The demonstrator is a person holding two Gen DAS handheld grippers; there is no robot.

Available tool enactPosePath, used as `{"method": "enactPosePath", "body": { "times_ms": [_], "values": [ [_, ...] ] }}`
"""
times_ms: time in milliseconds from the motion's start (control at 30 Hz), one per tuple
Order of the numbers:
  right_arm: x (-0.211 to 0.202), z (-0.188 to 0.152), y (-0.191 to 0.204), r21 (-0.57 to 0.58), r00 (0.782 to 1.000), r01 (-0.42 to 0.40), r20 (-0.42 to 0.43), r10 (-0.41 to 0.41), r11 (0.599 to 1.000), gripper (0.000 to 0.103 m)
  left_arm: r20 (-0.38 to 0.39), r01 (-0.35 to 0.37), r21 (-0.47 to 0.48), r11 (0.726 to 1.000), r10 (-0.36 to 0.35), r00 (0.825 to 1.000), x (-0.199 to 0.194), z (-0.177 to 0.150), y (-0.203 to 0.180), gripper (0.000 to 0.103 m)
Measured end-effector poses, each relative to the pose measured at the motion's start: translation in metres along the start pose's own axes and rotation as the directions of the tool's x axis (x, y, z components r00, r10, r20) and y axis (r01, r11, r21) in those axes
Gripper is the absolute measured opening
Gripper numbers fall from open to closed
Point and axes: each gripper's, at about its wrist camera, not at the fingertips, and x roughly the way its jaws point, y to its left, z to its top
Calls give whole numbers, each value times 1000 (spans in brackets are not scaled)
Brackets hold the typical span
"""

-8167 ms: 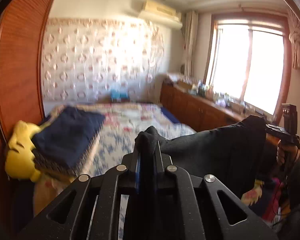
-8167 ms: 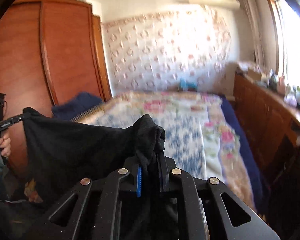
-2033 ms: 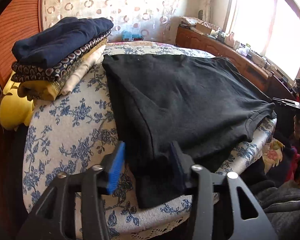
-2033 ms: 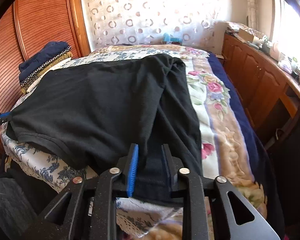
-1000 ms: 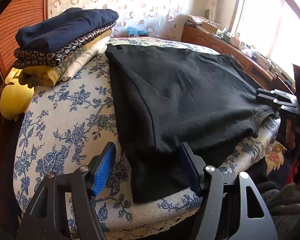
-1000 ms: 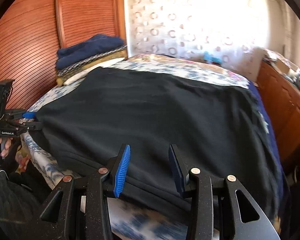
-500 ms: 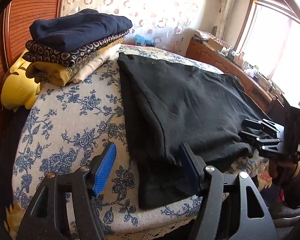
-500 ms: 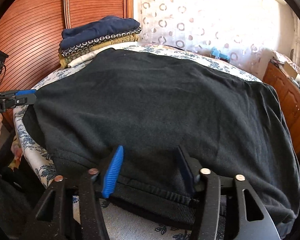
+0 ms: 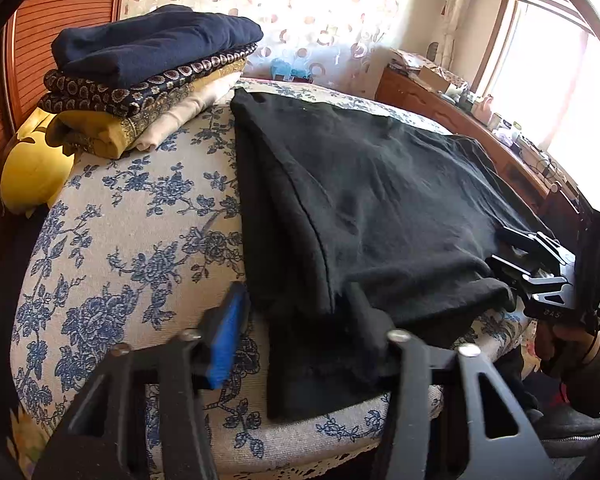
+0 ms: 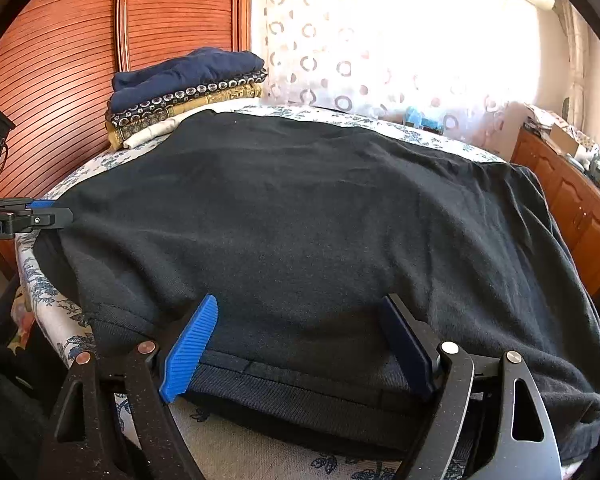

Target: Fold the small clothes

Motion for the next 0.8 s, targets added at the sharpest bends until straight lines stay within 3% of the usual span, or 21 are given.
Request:
{"method": "enactPosePath", "body": {
  "times_ms": [67, 133, 333, 433, 567, 800],
  "values": [
    [-3, -3, -1, -1, 1000, -1, 2, 1, 1000, 85, -13, 40, -6, 999, -40, 999, 3, 1, -1, 16],
    [-3, -3, -2, -4, 1000, -5, -2, 5, 1000, 85, -18, 55, 8, 998, -55, 998, 6, 3, -5, 11],
    [-15, -3, -13, -12, 998, -35, -51, 35, 999, 85, 49, 137, 81, 987, -141, 989, -10, 35, -38, 10],
    [-31, -6, -24, 9, 999, -27, -36, 27, 1000, 85, 62, 192, 124, 974, -201, 978, -13, 58, -64, 10],
    [-60, -12, -45, 31, 1000, 21, -6, -21, 999, 85, 66, 273, 187, 944, -290, 955, -11, 86, -101, 10],
    [-109, -30, -99, 131, 991, 125, 24, -129, 983, 85, 33, 344, 313, 885, -372, 928, 5, 119, -177, 10]
  ]
}}
